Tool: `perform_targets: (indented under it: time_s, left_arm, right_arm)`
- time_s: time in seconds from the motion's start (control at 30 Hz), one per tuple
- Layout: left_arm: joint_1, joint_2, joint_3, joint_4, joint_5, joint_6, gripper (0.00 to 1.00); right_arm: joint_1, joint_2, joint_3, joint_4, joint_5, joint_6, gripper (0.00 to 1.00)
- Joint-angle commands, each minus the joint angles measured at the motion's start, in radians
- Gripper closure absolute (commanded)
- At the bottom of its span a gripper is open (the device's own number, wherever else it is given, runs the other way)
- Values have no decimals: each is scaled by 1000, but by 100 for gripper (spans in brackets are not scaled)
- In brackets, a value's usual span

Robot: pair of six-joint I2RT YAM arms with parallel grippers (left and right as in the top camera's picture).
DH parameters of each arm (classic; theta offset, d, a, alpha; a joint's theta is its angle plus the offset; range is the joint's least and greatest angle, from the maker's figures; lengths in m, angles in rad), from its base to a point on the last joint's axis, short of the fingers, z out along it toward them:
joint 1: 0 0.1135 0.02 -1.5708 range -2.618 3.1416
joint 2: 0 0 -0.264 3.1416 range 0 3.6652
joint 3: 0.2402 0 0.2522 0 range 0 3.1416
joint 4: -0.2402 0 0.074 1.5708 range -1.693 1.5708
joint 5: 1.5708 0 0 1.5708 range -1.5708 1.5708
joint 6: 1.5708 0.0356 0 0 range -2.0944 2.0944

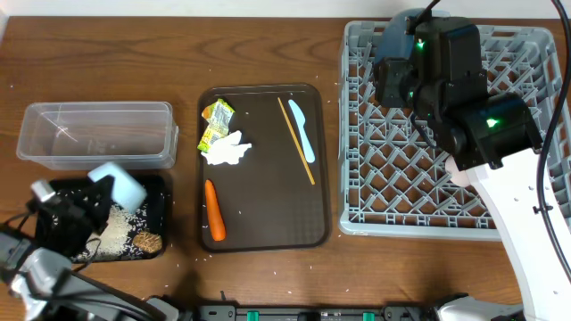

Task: Sort waste into correct bins and load items into the dishwasher rack
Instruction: 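Tip the rice bowl over the black tray to dump the rice, then swing the empty bowl right toward the dish rack with the left gripper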

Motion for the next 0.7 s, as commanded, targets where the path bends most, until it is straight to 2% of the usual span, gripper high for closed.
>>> perform_targets:
  time_s: [0.0,0.13,0.3,0.4,0.5,0.67]
  left_arm:
    - [-119,-100,5,20,50,-21,94]
    - [-318,-209,10,149,49,-63,94]
    - [-596,-271,12,543,22,-310,94]
    - [-771,-262,12,777,-67,-439,94]
    - [-929,-233,12,912,-159,-484,94]
    - [-1181,-137,12,1047,-346,-505,94]
  right_arm:
    - [-19,5,1,14,4,2,45]
    - [-37,5,1,23,4,2,44]
    - [-93,5,2,23,4,0,44]
    - [-157,4,2,23,-8,37,44]
    - [-223,3,2,22,-53,37,43]
    - [-309,3,2,-7,-101,37,43]
